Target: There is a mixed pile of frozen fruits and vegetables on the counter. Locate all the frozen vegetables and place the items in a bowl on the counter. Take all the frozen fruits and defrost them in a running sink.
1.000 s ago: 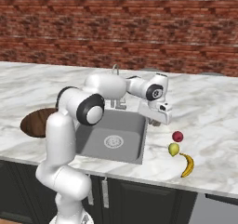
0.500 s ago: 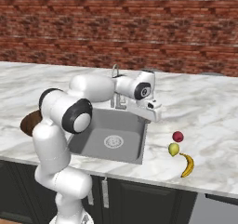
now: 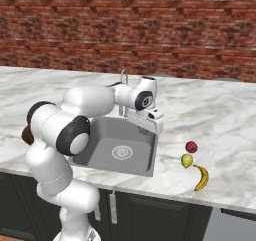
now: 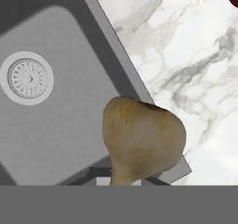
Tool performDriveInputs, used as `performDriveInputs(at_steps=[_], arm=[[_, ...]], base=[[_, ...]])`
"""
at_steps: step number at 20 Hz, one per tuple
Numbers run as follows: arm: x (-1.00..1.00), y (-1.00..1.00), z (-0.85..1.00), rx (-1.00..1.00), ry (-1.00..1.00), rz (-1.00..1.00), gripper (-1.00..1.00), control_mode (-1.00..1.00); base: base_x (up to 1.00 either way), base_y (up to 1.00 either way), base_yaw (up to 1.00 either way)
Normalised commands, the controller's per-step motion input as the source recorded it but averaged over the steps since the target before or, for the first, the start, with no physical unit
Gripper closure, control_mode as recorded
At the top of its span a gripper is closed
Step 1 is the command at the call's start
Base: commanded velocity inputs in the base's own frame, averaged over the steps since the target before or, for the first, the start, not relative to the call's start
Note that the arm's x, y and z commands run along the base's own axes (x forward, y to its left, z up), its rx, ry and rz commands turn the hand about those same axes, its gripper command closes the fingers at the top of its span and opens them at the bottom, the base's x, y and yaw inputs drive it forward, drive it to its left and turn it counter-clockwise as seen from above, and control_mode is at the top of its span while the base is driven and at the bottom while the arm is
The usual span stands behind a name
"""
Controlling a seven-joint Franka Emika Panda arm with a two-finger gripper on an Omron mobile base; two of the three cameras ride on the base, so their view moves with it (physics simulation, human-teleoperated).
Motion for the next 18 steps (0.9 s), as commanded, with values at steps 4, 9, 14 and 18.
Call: performDriveInputs(at_steps=[4,9,14,18], arm=[[-0.34,0.35,0.04,0.01,0.02,0.00,1.00,-1.00],[-0.40,0.31,0.04,0.02,0.02,0.00,1.00,-1.00],[-0.42,0.34,0.04,0.01,0.03,0.00,1.00,-1.00],[-0.39,0.39,0.02,0.01,0.03,0.00,1.00,-1.00]], base=[[0.00,0.00,0.00],[0.00,0.00,0.00],[0.00,0.00,0.00],[0.00,0.00,0.00]])
